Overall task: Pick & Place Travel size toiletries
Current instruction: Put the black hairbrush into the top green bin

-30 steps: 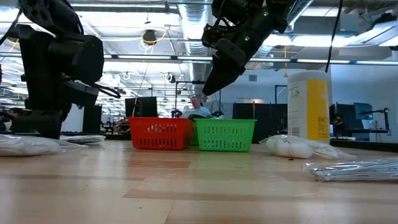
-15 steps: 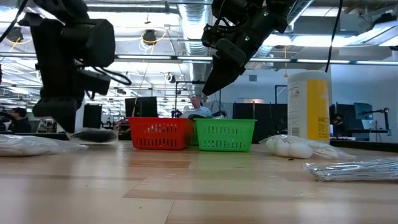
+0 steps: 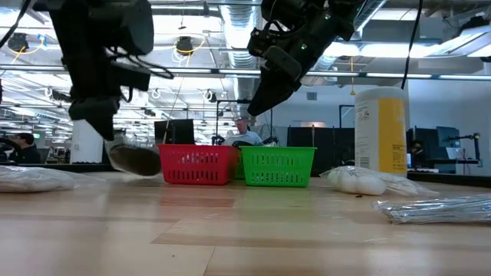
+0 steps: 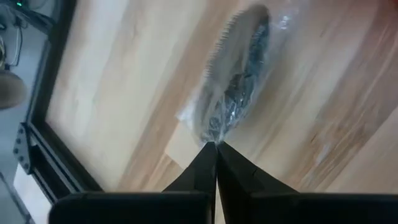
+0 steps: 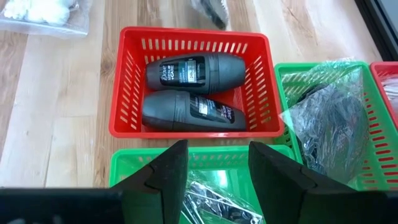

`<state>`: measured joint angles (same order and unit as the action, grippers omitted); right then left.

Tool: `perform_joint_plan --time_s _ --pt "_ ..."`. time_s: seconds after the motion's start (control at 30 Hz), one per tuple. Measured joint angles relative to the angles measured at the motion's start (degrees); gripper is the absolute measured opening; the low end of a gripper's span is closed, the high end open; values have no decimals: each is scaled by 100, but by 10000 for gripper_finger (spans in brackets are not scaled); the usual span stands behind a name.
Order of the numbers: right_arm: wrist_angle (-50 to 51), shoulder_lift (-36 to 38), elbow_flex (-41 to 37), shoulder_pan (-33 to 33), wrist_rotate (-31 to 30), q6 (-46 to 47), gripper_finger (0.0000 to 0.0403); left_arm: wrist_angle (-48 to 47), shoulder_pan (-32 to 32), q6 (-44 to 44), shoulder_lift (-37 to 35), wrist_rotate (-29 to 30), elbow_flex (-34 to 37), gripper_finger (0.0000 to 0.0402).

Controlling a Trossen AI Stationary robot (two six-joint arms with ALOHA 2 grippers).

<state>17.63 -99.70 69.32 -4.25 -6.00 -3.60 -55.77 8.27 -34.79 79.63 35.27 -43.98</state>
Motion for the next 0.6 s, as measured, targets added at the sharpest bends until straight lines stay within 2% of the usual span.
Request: perform_joint_plan --time_s 0.33,0.6 --pt "-161 -1 0 0 0 2 159 -77 0 0 -916 309 -209 0" --pt "-918 -1 2 4 0 -117 159 -16 4 2 -1336 399 -454 0"
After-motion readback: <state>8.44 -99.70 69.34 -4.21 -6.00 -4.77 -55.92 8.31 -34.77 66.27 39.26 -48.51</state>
